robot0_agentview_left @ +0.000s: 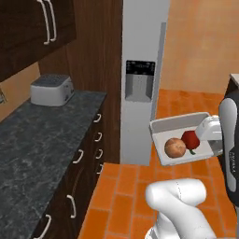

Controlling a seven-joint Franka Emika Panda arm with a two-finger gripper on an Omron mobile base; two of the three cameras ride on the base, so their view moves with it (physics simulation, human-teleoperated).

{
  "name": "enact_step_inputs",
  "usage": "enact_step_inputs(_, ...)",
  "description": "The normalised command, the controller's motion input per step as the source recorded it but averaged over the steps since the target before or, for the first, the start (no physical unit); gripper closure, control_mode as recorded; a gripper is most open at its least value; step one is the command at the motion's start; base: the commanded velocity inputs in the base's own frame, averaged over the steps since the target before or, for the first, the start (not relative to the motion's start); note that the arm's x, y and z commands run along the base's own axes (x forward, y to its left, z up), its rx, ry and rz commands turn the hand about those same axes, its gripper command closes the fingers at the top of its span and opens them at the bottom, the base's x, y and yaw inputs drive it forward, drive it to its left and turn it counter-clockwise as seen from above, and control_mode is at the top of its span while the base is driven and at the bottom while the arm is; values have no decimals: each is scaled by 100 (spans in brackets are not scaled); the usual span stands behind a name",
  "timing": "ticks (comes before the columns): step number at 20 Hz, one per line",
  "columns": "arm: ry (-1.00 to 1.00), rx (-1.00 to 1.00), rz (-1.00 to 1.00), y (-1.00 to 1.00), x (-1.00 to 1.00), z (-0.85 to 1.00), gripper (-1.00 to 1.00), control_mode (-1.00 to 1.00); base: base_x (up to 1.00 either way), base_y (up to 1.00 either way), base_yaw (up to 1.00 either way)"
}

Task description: Take the meat container that has the fish and place it on the second highest rack of the freezer. Then take the vegetable container that has the bell pepper and onion and place it on the highest rack of the freezer.

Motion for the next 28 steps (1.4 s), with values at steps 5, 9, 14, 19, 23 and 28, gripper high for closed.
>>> enact_step_inputs(5, 0, 0, 0, 0, 0, 0, 100, 100, -6, -31, -54)
enact_step_inputs(9, 0, 0, 0, 0, 0, 0, 100, 100, 5, -31, -39)
enact_step_inputs(14, 0, 0, 0, 0, 0, 0, 100, 100, 47, -50, -23)
enact_step_inputs(19, 0, 0, 0, 0, 0, 0, 100, 100, 97, -61, -15)
enact_step_inputs(23, 0, 0, 0, 0, 0, 0, 100, 100, 94, -32, -9)
enact_step_inputs(28, 0, 0, 0, 0, 0, 0, 100, 100, 60, -26, 5)
